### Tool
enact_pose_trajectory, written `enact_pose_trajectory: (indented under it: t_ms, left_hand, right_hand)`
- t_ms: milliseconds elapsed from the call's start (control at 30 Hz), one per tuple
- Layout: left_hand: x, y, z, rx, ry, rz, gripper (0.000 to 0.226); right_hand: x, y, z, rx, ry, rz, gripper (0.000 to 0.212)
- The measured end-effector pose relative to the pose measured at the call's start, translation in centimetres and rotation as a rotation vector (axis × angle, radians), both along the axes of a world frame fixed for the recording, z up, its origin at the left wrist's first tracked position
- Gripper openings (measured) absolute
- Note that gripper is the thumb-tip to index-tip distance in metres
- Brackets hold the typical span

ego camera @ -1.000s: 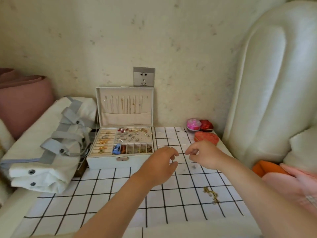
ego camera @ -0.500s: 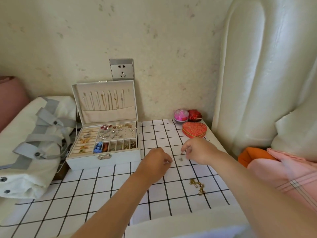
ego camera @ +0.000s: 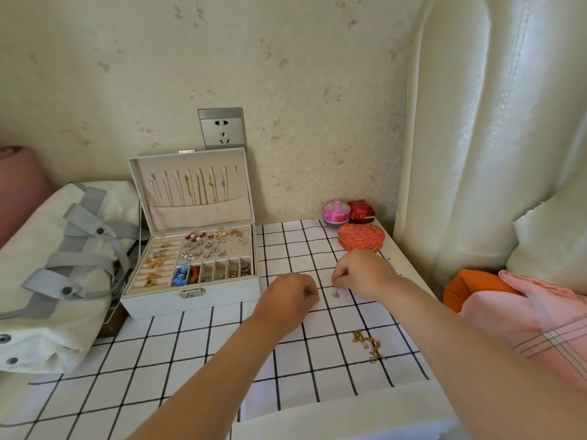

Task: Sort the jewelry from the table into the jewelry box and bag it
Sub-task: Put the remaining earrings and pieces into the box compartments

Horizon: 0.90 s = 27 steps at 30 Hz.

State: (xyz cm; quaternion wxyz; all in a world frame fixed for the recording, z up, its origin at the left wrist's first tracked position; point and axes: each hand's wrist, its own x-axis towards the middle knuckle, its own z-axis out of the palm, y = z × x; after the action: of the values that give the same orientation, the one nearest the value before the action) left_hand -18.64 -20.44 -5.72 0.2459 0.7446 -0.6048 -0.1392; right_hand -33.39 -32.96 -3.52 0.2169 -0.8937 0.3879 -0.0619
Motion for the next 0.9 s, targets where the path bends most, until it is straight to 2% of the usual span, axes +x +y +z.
enact_pose_trajectory:
  t_ms: [133,300,400,633,900]
  left_hand:
    - [0.2,-0.1,0.0,-0.076,0.088,0.059,0.006]
    - [0.7,0.0,1.4,-0.266,0.488,0.286,0.01]
    - [1.6,0.7,2.3,-0.364,0.586,0.372,0.01]
    - [4.4,3.7,3.7,-0.447,0.462,0.401,0.013]
    - [8.6,6.8,6.0,-0.345,0.184,0.278,0.015]
  right_hand:
    - [0.9,0.1,-0.3,0.024,-0.019,-0.006,0.012]
    - [3.1,1.4,0.6,0.207,-0.332,-0.056,0.009]
    - [5.0,2.8,1.3,0.3,-0.465,-0.094,0.008]
    - [8.9,6.0,2.4,0.431,-0.662,-0.117,0.011]
    - [11.5,8.5,4.1,0.472,-0.626,0.004,0.024]
